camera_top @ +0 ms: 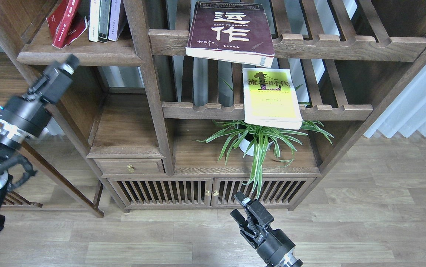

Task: Organize books on shelf
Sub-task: 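Raise the right gripper to the yellow-green book on the middle shelf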

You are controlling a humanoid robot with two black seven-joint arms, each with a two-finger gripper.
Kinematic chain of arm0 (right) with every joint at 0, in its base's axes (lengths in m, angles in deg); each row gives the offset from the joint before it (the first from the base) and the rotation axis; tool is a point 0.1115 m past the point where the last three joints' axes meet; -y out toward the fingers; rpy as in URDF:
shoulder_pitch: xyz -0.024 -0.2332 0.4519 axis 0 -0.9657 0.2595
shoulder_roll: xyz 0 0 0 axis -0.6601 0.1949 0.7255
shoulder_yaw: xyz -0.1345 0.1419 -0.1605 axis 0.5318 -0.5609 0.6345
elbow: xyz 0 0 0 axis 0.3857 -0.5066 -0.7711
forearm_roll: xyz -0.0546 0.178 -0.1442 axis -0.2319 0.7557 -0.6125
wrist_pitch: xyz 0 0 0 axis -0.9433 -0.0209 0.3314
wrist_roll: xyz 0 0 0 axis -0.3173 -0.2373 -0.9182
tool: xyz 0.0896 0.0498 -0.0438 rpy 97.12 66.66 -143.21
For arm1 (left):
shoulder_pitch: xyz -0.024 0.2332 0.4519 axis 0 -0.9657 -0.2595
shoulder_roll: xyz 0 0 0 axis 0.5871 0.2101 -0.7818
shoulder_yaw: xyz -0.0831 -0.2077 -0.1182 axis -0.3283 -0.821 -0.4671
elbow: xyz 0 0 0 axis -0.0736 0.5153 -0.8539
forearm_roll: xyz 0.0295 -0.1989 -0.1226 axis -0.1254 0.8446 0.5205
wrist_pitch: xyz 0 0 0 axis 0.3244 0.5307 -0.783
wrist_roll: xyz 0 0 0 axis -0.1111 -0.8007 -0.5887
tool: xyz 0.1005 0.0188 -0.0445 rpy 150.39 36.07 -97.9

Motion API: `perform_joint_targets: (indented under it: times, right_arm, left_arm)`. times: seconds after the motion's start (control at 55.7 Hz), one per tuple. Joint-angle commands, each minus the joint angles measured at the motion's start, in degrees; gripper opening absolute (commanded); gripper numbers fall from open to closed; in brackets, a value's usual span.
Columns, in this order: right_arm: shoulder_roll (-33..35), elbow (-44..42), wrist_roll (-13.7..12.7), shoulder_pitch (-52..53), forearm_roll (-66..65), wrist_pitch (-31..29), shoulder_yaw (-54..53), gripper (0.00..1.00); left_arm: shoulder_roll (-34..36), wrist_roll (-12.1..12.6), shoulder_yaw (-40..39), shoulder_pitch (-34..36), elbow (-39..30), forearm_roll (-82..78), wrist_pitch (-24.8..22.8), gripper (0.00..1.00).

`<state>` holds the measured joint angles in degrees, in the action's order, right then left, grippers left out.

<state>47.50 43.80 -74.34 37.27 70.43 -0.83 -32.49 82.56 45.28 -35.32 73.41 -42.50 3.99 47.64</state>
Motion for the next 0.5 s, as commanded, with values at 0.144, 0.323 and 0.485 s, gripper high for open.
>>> perform_joint_targets:
  times: [0.144,0.323,0.485]
  right_arm:
    - [-0.3,-0.1,0.0,0.1,0.0,0.0,0.0,0.97]
    - [-0.3,-0.2,0.0,0.5,0.0,0.0,-0.1,0.97]
    - [-0.3,-0.3,0.2,4.1,0.5,0.0,-1.1,0.97]
  left_arm:
    - [-8.0,-0.1,0.6,-6.4,1.8,0.2,0.0,1.00]
    - [-10.7,-0.3,1.9,-7.2,3.6,1.2,0.0,1.00]
    - [-10.8,-0.2,4.5,-8.0,5.1,1.9,0.0,1.00]
